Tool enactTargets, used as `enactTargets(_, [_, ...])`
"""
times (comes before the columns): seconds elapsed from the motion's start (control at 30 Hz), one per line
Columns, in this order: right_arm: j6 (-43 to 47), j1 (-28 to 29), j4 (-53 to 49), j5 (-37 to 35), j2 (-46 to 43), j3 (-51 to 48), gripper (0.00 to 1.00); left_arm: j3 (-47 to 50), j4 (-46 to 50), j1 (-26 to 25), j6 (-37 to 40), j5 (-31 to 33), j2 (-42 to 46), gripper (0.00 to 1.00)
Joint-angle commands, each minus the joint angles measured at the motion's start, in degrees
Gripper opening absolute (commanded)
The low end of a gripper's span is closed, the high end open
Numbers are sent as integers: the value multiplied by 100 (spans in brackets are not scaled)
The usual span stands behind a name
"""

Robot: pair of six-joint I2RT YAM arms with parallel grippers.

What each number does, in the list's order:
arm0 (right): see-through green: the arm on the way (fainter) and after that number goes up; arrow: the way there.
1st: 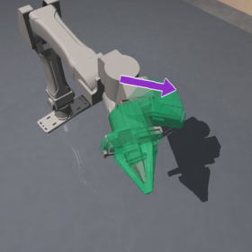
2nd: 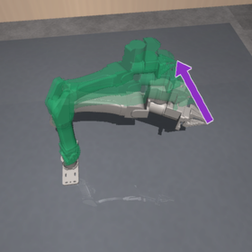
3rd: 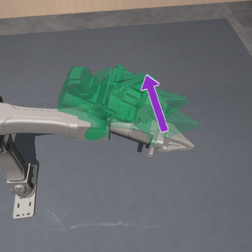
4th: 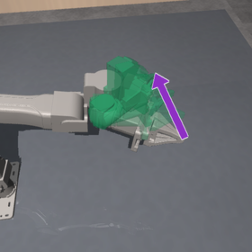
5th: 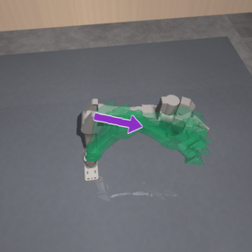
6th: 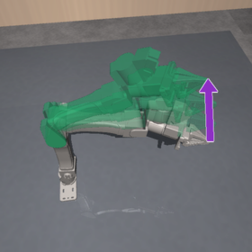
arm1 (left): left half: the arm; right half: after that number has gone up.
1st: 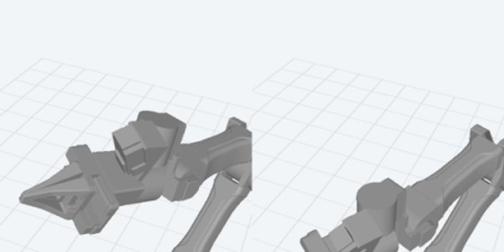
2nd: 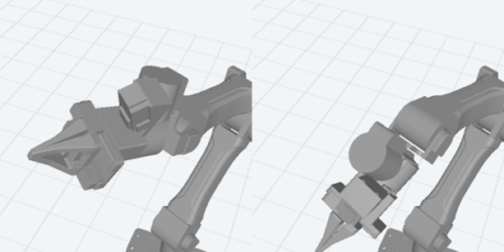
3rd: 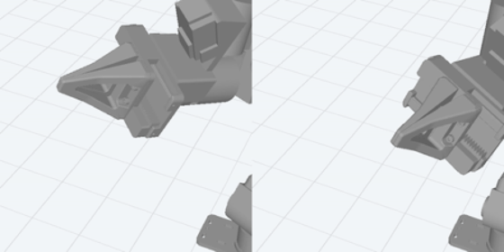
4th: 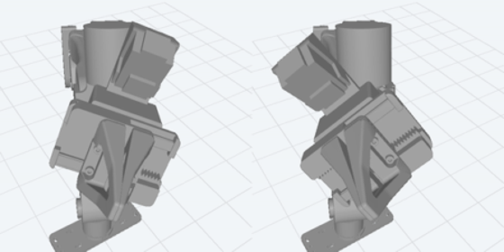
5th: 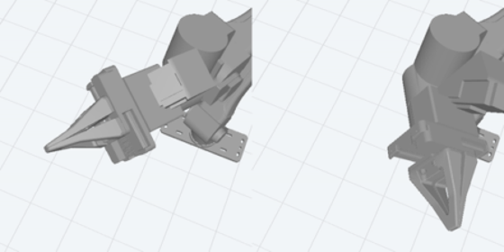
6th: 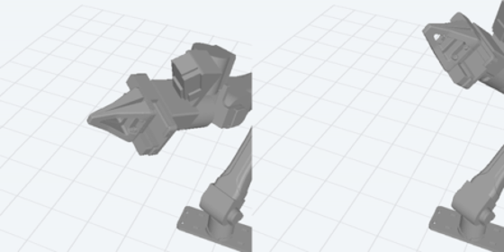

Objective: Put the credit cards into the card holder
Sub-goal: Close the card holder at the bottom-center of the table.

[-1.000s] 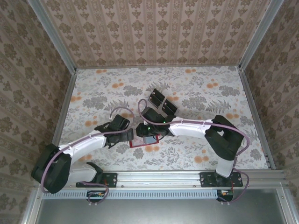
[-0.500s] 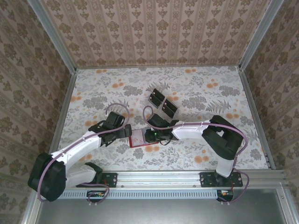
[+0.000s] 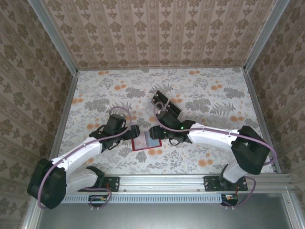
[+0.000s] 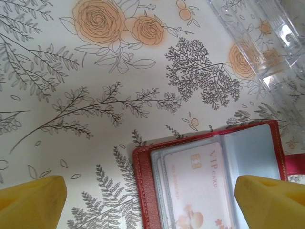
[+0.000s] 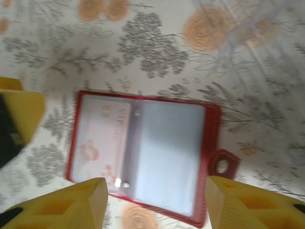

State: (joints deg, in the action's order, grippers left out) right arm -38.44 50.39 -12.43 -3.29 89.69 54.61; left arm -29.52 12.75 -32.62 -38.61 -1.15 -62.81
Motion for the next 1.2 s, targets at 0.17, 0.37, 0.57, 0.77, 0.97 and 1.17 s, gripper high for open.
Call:
enactTargets(0.17, [267, -38, -579, -820, 655, 252, 58, 218, -551, 19, -380, -319, 36, 100])
enactTargets(0.37, [267, -51, -534, -1042, 1014, 406, 51, 280, -707, -5, -430, -394, -81, 100])
enactTargets(0.57, [231, -82, -416, -1133, 1041, 264, 10, 308, -812, -73, -452, -431, -201, 100])
enactTargets(0.77, [122, -81, -271, -984, 874, -30, 0, 359, -913, -172, -454, -411, -328, 100])
enactTargets(0.97, [-117, -59, -83, -801, 641, -401, 0, 423, -910, -271, -470, -317, -430, 100])
enactTargets(1.17, [-274, -38, 60, -650, 567, -557, 0, 464, -1043, -341, -490, -340, -571, 100])
